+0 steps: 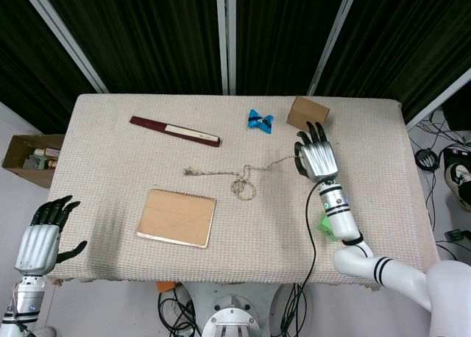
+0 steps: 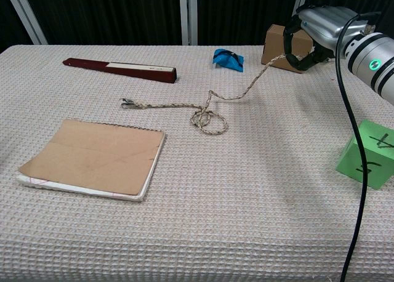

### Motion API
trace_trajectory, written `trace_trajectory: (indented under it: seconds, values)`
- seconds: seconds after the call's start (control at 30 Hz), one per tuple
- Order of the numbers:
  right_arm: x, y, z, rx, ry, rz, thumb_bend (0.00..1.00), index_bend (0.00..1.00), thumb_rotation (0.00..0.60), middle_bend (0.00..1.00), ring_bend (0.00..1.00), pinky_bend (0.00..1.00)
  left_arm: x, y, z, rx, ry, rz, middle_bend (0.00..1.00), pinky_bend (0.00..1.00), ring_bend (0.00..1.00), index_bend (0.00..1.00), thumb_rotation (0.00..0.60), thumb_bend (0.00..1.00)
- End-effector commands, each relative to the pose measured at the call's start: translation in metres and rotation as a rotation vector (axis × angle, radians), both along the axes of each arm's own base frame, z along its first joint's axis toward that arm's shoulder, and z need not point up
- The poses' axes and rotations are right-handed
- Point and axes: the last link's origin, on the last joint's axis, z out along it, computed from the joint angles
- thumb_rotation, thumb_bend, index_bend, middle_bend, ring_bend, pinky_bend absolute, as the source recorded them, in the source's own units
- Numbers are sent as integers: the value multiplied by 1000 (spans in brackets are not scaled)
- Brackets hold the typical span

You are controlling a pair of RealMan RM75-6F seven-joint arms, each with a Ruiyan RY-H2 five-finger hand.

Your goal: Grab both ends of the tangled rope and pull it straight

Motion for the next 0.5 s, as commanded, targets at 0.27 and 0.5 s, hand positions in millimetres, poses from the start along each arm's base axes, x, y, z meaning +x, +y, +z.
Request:
trace_trajectory:
  seconds: [0.27, 0.5]
  values:
    - [-7, 6, 9, -14, -9, 7, 472, 615, 600, 249, 0, 0, 32, 45, -5, -49, -13, -149, 106, 136, 106, 263, 600, 161]
    - [-15, 14, 24, -46, -45, -10, 472, 615, 600, 249, 0, 0, 88, 131, -29, -171, -123, -295, 164, 136, 106, 336, 600, 166]
